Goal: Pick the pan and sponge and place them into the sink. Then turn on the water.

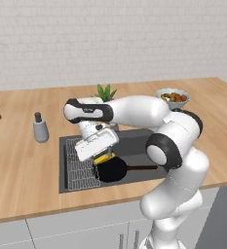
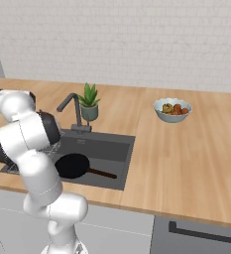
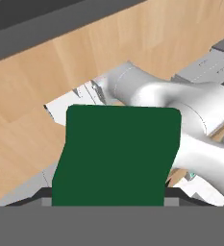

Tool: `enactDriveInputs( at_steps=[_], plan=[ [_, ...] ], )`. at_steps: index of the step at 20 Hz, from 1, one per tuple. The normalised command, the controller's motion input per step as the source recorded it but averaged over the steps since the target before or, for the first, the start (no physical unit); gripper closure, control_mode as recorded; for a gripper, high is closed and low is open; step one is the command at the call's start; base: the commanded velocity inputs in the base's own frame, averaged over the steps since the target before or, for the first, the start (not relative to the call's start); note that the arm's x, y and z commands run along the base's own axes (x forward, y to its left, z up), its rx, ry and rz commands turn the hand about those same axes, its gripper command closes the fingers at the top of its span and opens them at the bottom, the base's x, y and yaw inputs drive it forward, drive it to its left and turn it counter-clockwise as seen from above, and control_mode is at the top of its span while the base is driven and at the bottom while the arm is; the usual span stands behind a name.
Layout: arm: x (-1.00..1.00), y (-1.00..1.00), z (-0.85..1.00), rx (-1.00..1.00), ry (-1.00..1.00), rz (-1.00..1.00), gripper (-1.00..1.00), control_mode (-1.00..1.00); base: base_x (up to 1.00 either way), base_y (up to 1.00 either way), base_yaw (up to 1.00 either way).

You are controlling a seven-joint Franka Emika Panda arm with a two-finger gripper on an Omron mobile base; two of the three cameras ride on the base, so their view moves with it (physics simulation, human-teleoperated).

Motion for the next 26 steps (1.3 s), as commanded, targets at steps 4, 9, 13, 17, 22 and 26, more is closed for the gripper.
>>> enactDriveInputs(
  at_steps=[4,9,13,17,22,26],
  plan=[
    [-0.42,-0.53,0.26,0.0,0.0,0.0,1.0,-1.0,0.0,0.0,0.0],
    [-0.35,-0.56,0.2,0.0,0.0,0.0,1.0,-1.0,0.0,0.0,0.0],
    [-0.23,-0.6,0.15,0.0,0.0,0.0,1.0,-1.0,0.0,0.0,0.0],
    [-0.02,-0.6,0.1,0.0,-0.01,0.0,1.0,-1.0,0.0,0.0,0.0],
    [0.0,-0.62,0.01,0.0,-0.09,0.01,1.0,-1.0,0.0,0.0,0.0],
    [0.0,-0.59,0.0,0.0,-0.18,0.06,1.0,-1.0,0.0,0.0,0.0]
  ],
)
